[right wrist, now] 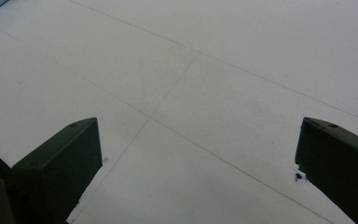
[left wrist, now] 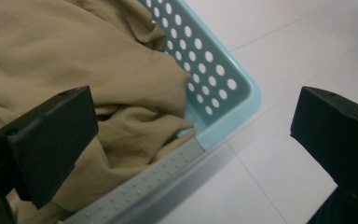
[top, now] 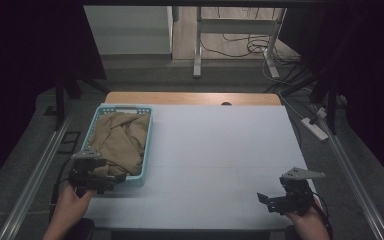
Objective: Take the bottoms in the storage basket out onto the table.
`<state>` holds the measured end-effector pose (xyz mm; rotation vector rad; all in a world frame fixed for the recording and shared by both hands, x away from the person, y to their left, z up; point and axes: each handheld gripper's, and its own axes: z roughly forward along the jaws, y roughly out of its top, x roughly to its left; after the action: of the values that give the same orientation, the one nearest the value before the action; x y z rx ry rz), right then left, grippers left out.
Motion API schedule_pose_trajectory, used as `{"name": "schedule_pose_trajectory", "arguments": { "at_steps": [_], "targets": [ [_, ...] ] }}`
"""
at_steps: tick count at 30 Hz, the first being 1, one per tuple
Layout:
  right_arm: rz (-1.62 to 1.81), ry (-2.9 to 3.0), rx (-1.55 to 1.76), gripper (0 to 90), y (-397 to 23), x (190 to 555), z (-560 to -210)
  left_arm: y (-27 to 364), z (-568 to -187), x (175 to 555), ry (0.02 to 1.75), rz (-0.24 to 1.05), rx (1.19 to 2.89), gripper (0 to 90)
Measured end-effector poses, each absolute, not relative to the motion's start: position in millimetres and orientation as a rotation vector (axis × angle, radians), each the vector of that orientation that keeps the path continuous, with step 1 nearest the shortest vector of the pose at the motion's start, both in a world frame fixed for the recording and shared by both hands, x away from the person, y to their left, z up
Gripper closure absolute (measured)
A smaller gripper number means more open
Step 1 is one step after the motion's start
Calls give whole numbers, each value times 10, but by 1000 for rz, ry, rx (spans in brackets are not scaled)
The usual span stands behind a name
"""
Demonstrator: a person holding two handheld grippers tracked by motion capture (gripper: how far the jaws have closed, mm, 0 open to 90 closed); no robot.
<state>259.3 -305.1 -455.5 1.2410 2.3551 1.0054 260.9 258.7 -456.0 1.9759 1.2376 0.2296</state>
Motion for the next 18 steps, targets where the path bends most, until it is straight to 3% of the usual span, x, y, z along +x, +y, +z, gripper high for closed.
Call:
{"name": "schedule_pose_trajectory", "arguments": {
  "at_steps": [18],
  "targets": [
    [1004, 2361, 1243, 5, -3048, 2598, -4559, 2538, -4514, 2989, 1275, 232, 2013, 9]
  ]
}}
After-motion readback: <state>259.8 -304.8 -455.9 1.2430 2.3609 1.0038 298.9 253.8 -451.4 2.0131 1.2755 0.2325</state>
